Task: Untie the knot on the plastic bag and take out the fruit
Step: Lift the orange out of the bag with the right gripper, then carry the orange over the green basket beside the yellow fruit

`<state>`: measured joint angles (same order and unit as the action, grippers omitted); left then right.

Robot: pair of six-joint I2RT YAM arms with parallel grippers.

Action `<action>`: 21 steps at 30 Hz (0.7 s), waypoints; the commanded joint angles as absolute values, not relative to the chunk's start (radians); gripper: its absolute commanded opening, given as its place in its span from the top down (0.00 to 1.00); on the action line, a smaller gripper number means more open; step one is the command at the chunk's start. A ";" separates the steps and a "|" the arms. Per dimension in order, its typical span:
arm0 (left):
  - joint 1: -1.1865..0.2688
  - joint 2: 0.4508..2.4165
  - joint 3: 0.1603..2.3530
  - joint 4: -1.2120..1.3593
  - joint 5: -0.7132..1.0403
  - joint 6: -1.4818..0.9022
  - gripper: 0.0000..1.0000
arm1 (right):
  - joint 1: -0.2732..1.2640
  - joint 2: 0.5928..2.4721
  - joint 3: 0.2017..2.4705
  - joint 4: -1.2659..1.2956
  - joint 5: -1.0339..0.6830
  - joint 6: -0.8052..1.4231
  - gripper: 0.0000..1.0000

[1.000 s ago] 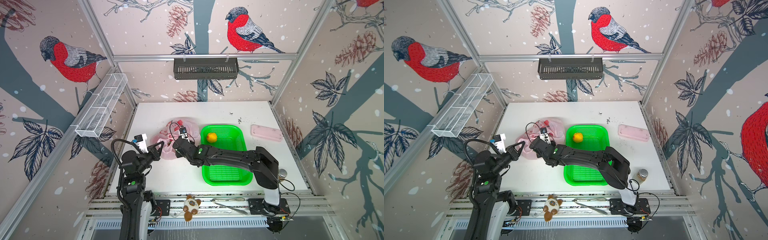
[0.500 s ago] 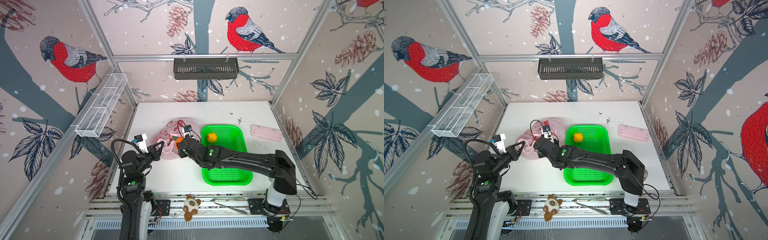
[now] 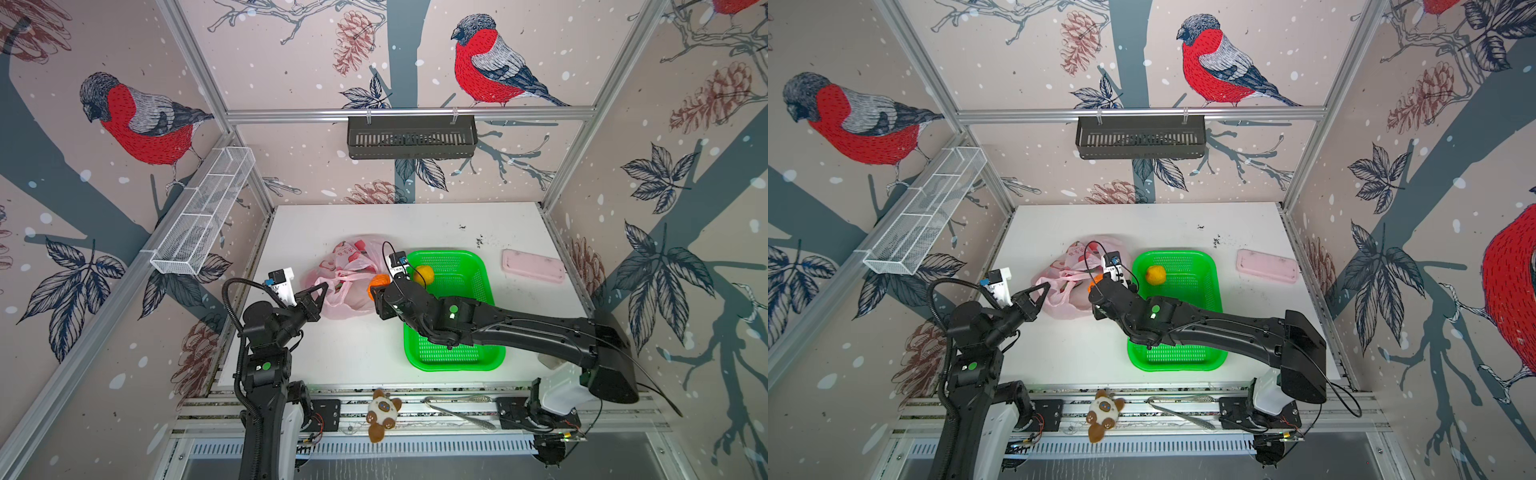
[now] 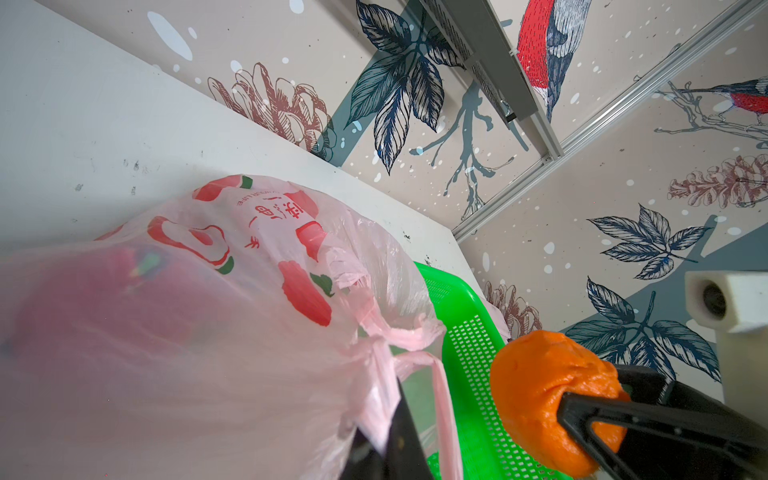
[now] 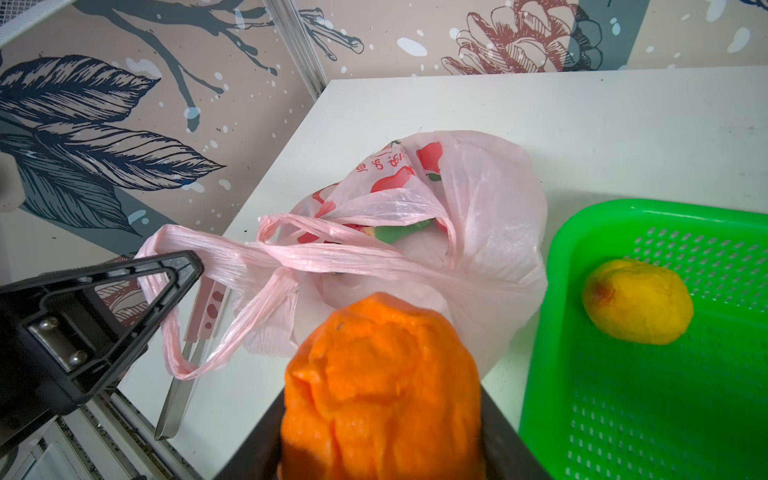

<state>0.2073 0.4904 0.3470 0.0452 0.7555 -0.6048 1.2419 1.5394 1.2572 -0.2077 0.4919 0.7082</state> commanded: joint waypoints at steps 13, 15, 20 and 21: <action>0.209 0.488 0.347 0.097 0.759 -0.607 1.00 | 1.184 1.419 1.108 -0.221 0.571 0.775 0.67; 0.209 0.488 0.347 0.097 0.759 -0.607 1.00 | 1.170 1.409 1.083 -0.222 0.575 0.787 0.67; 0.209 0.488 0.347 0.099 0.759 -0.607 1.00 | 1.117 1.369 1.016 -0.227 0.574 0.812 0.67; 0.209 0.488 0.347 0.098 0.760 -0.607 1.00 | 1.105 1.363 1.005 -0.229 0.574 0.814 0.67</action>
<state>0.2073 0.4889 0.3470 0.0467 0.7555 -0.6048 1.1236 1.3800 1.0252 -0.2298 0.5499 0.7860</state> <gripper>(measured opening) 0.048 0.551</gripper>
